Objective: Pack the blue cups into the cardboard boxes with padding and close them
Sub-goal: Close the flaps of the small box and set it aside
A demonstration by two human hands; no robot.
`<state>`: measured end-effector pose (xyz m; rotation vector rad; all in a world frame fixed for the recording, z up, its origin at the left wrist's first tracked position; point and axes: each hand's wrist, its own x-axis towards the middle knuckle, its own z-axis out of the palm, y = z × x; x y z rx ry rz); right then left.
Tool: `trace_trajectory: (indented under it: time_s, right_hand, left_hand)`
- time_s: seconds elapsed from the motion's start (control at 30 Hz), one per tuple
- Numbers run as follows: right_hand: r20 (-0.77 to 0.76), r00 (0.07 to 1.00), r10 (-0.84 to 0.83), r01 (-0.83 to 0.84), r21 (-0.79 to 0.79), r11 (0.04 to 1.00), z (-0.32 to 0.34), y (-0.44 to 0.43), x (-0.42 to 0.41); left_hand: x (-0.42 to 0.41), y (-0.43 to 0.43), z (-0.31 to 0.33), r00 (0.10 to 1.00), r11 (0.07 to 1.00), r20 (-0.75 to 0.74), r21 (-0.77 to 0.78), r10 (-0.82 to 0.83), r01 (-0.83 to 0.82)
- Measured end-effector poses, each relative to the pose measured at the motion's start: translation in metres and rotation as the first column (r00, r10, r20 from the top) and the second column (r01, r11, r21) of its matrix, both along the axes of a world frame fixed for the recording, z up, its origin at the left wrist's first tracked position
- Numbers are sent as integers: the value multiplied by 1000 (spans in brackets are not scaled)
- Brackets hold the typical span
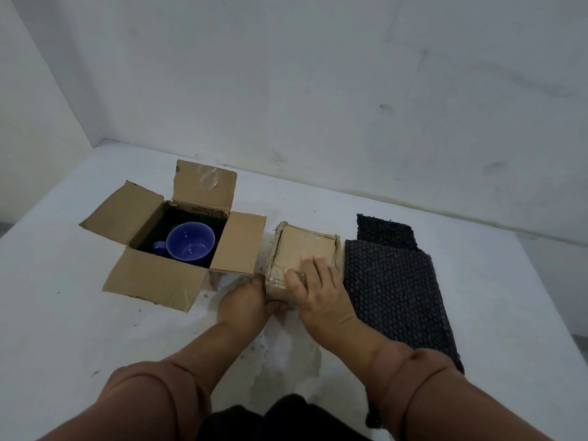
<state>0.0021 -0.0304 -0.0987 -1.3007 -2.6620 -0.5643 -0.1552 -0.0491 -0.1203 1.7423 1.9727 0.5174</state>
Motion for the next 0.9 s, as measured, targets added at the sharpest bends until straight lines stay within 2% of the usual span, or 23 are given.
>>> trace_trajectory:
  time_s: [0.2,0.37,0.5,0.57,0.6,0.63,0.7,0.73,0.83,0.9]
  right_hand:
    - [8,998,-58,58,-100,993,5,-3,-1]
    - [-24,999,-33,26,-265,964,19,-6,8]
    - [-269,963,-6,-112,-423,899,33,-3,36]
    - [-436,889,-140,-66,-424,903,36,-4,54]
    - [-517,816,-259,-7,-456,890,39,-3,63]
    - [-555,734,-391,59,-521,852,43,-3,74]
    - [-510,628,-588,142,-667,731,44,-2,100]
    - [-461,618,-637,161,-718,677,41,-2,112]
    - [-316,707,-632,124,-825,551,38,-8,125]
    - [-313,708,-633,54,-869,491,38,-7,115]
  left_hand:
    - [0,-4,3,999,1000,-36,-20,-21,20]
    - [-5,-15,6,999,999,-43,-43,-22,20]
    - [1,-23,20,987,982,-77,-141,-138,127]
    - [12,-25,27,974,967,-98,-178,-202,183]
    - [20,-26,29,962,957,-120,-191,-245,220]
    - [28,-26,30,951,945,-128,-206,-283,253]
    - [48,-27,34,948,932,-91,-233,-305,277]
    - [57,-26,36,958,932,-58,-255,-282,259]
    - [74,-22,40,987,920,80,-358,-141,160]
    - [73,-21,41,988,908,138,-400,-74,124]
